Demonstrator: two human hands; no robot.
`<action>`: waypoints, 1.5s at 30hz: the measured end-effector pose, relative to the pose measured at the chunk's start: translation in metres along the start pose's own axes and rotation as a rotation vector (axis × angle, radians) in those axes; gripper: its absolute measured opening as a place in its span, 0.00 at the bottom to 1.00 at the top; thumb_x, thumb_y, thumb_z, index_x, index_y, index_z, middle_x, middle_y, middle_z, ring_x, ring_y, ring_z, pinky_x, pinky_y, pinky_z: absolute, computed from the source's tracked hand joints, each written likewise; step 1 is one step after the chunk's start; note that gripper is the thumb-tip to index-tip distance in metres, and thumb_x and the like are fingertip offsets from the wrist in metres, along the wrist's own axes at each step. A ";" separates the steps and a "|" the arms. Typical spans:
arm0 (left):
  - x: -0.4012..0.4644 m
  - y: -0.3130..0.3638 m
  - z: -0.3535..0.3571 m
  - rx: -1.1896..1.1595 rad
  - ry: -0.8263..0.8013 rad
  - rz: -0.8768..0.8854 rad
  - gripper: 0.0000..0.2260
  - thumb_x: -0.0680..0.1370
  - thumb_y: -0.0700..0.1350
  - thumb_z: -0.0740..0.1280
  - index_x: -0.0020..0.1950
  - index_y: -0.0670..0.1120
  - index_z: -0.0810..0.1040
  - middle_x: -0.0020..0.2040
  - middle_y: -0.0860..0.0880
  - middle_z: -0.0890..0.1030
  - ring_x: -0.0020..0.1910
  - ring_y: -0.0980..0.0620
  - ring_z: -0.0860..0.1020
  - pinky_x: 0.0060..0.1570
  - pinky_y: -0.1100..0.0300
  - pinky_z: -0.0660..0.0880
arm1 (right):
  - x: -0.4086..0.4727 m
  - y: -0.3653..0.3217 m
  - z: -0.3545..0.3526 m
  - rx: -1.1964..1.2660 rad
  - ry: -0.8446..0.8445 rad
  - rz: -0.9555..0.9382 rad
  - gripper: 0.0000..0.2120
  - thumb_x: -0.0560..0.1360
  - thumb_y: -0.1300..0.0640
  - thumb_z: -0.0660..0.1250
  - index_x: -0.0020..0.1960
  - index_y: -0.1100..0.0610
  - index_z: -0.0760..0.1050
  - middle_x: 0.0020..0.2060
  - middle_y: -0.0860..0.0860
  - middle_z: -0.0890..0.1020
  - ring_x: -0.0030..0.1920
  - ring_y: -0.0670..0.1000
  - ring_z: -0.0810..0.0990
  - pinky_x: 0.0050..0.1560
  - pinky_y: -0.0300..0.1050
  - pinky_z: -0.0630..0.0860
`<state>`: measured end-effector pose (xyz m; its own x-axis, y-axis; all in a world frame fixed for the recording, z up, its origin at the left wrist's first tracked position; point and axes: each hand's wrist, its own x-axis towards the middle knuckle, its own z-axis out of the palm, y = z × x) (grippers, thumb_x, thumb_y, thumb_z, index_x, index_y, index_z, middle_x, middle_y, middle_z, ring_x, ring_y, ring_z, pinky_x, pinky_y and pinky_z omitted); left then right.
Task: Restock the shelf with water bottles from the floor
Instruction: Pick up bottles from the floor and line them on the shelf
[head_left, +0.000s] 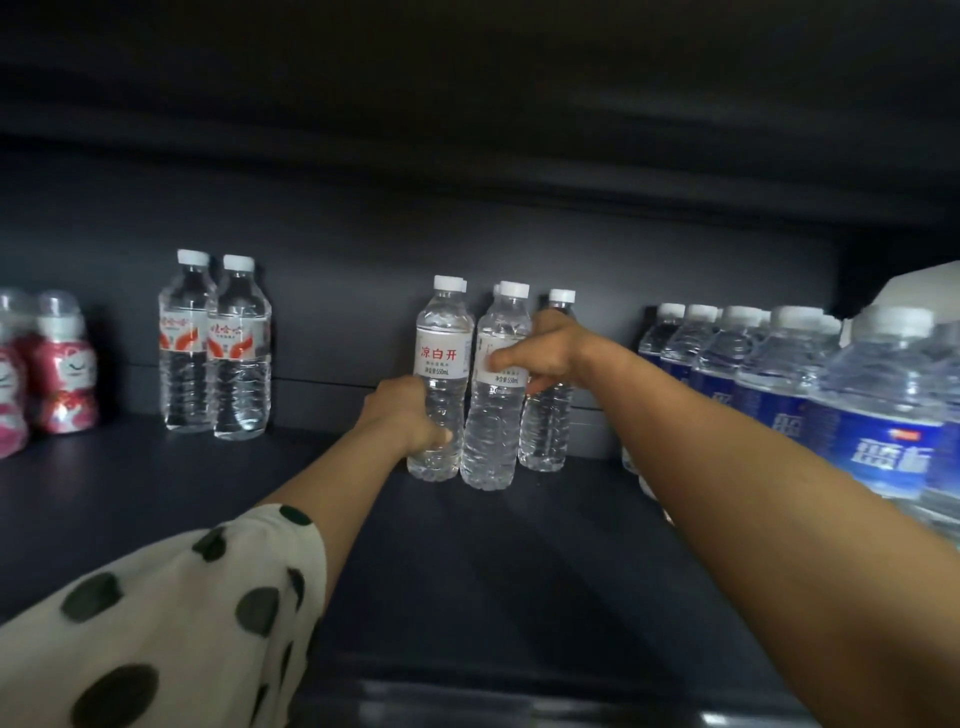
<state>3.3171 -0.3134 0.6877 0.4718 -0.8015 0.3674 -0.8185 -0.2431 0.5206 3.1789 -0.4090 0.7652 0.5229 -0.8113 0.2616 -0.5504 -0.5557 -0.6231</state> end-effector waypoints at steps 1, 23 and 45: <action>-0.004 0.002 -0.005 0.003 0.001 0.004 0.20 0.70 0.46 0.75 0.60 0.45 0.77 0.58 0.47 0.80 0.56 0.47 0.78 0.55 0.57 0.74 | -0.006 -0.002 -0.001 -0.018 0.004 0.015 0.23 0.68 0.52 0.77 0.58 0.59 0.74 0.53 0.52 0.80 0.45 0.52 0.82 0.37 0.42 0.80; -0.321 -0.017 -0.019 0.089 -0.295 0.377 0.09 0.71 0.38 0.72 0.51 0.40 0.83 0.50 0.41 0.83 0.52 0.43 0.80 0.53 0.54 0.75 | -0.395 0.010 0.107 -0.576 0.045 0.016 0.15 0.71 0.54 0.70 0.54 0.61 0.78 0.53 0.59 0.81 0.55 0.59 0.77 0.48 0.45 0.70; -0.619 -0.298 0.505 0.239 -1.131 0.178 0.07 0.76 0.42 0.66 0.53 0.44 0.78 0.53 0.46 0.79 0.54 0.43 0.78 0.53 0.49 0.76 | -0.642 0.464 0.555 -0.210 -0.611 0.632 0.22 0.75 0.57 0.65 0.67 0.59 0.66 0.63 0.57 0.73 0.62 0.59 0.73 0.58 0.47 0.70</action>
<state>3.1033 -0.0210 -0.0843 -0.1176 -0.8349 -0.5376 -0.9414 -0.0786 0.3280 2.9488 -0.0452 -0.1007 0.3046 -0.7716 -0.5584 -0.9286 -0.1099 -0.3546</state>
